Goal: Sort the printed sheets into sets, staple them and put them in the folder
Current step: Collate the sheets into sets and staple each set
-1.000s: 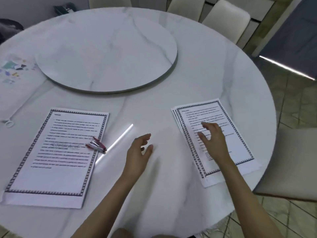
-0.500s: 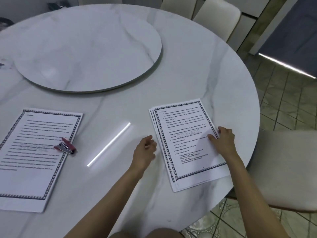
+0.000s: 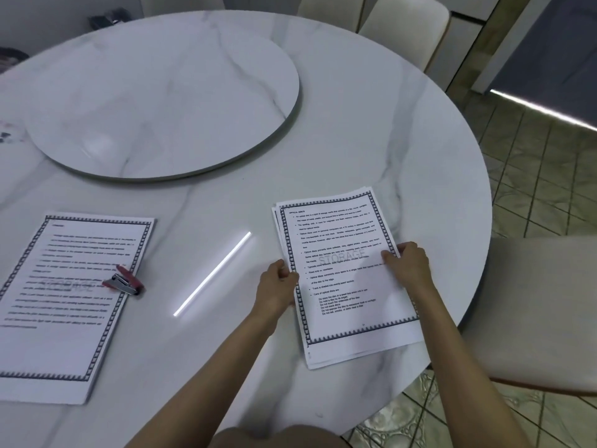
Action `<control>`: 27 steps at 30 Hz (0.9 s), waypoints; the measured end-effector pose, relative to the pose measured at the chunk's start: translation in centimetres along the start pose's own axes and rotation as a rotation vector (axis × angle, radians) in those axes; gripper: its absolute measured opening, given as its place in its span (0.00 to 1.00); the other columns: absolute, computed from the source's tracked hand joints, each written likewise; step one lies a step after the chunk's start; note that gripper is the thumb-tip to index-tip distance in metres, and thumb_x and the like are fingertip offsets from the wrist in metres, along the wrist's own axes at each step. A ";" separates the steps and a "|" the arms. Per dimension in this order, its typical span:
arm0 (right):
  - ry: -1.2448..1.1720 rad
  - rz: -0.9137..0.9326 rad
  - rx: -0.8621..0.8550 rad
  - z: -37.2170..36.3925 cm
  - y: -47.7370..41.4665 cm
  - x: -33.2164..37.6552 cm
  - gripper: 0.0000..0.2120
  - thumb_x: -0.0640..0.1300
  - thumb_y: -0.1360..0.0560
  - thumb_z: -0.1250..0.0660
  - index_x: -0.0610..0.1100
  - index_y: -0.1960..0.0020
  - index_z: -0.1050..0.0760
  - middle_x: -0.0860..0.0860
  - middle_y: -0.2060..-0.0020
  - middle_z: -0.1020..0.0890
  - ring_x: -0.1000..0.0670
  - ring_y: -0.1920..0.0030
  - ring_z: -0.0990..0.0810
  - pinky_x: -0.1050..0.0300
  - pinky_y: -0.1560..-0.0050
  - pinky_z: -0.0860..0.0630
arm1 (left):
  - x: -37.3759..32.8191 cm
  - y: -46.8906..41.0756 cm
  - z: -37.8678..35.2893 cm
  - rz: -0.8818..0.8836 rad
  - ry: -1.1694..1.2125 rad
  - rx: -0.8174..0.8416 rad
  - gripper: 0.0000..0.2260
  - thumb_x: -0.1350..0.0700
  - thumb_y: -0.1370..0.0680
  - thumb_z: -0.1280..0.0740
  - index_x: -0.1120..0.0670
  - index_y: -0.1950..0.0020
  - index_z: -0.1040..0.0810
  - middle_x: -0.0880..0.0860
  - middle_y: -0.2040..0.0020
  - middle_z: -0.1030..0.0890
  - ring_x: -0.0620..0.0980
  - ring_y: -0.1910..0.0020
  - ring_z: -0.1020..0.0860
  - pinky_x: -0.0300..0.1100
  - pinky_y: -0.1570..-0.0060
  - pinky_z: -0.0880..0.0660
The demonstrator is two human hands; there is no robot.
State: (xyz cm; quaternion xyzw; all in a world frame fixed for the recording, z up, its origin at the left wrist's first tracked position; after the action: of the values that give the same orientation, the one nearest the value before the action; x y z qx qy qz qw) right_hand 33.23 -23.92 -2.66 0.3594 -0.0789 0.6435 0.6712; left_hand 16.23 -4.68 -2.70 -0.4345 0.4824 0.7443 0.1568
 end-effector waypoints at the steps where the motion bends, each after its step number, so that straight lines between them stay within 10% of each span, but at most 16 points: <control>1: -0.014 -0.010 0.003 -0.2 0.1 -0.1 0.20 0.46 0.25 0.34 0.35 0.38 0.30 0.38 0.40 0.25 0.38 0.39 0.28 0.44 0.36 0.32 | -0.1 0.0 0.1 -0.002 -0.008 -0.007 0.08 0.60 0.22 0.40 0.48 0.58 0.30 0.55 0.54 0.28 0.52 0.58 0.29 0.51 0.50 0.23; 8: -0.001 -0.035 -0.016 -1.4 1.8 0.6 0.20 0.45 0.25 0.35 0.34 0.38 0.31 0.36 0.39 0.32 0.36 0.37 0.34 0.49 0.38 0.35 | 0.4 -0.2 0.8 -0.026 -0.081 -0.039 0.14 0.58 0.23 0.39 0.56 0.38 0.29 0.58 0.40 0.27 0.48 0.58 0.26 0.30 0.68 0.29; 18: -0.471 -0.038 0.064 -3.5 5.7 1.1 0.17 0.38 0.24 0.37 0.39 0.37 0.32 0.45 0.46 0.24 0.45 0.47 0.23 0.52 0.45 0.26 | 0.7 1.0 3.0 -0.111 -0.090 -0.075 0.21 0.63 0.21 0.42 0.58 0.31 0.44 0.51 0.45 0.27 0.49 0.49 0.27 0.41 0.49 0.30; 22: -0.397 0.040 0.140 -4.8 7.6 1.8 0.09 0.38 0.23 0.40 0.41 0.46 0.24 0.45 0.50 0.18 0.43 0.49 0.20 0.45 0.43 0.24 | 1.6 1.7 5.0 -0.105 -0.124 -0.045 0.17 0.65 0.21 0.44 0.58 0.33 0.38 0.53 0.42 0.25 0.50 0.49 0.26 0.41 0.51 0.29; 27: -0.385 0.201 0.036 -5.9 10.5 4.9 0.07 0.37 0.23 0.41 0.42 0.49 0.26 0.43 0.53 0.19 0.44 0.54 0.22 0.58 0.56 0.27 | 1.6 2.8 8.7 -0.168 -0.081 -0.114 0.14 0.66 0.22 0.44 0.53 0.39 0.36 0.49 0.48 0.24 0.46 0.54 0.24 0.38 0.57 0.27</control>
State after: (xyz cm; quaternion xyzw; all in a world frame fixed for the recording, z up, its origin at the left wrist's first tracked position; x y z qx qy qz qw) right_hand 22.19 -17.38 -0.16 0.4781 -0.2296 0.6280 0.5695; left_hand 9.16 1.08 -0.98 -0.4513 0.3942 0.7717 0.2129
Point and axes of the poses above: each hand's wrist, its own y-axis away from the middle knuckle, its own z-axis out of the back of the hand, x = y × z, the point moved 5 cm from there along -y, towards the middle knuckle
